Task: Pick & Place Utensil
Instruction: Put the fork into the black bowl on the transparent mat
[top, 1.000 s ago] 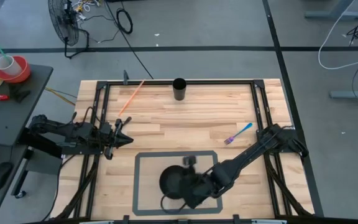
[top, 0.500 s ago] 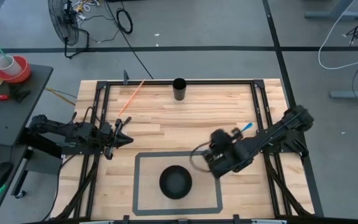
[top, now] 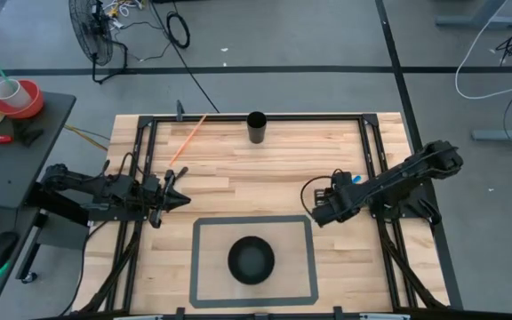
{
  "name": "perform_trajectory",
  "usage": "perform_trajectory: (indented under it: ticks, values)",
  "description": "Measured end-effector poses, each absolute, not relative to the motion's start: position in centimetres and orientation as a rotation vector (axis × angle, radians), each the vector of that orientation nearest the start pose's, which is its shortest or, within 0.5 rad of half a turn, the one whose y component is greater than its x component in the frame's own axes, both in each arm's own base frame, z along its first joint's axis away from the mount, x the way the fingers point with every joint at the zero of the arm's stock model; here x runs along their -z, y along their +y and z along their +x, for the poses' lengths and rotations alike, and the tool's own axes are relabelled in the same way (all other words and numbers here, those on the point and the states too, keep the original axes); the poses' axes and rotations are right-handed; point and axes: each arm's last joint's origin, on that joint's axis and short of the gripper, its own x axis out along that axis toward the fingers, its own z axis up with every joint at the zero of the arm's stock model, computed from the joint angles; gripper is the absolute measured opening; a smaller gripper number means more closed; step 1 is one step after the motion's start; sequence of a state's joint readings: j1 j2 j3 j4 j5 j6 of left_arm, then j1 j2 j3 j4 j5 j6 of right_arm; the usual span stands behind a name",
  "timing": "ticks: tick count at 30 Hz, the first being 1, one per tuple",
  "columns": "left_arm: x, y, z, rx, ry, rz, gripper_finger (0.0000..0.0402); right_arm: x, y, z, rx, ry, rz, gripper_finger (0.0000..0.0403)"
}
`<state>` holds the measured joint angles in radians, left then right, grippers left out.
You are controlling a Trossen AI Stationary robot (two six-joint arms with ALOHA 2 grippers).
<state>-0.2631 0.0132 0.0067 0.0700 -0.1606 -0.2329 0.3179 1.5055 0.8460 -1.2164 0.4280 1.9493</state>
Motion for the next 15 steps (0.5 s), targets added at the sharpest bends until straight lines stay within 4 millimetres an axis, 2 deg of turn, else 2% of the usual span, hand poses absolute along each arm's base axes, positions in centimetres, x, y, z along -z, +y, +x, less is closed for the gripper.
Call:
perform_trajectory:
  ticks: [8, 15]
  values:
    - [-17.2, -2.1, 9.5, 0.109, -0.05, -0.246, 0.0025, -13.7, 3.5, 19.1, 1.523, 0.849, 0.905, 0.0246]
    - [-17.2, -2.1, 9.5, 0.109, -0.05, -0.246, 0.0025, -12.9, 2.8, 18.6, 1.561, 0.857, 0.919, 0.024]
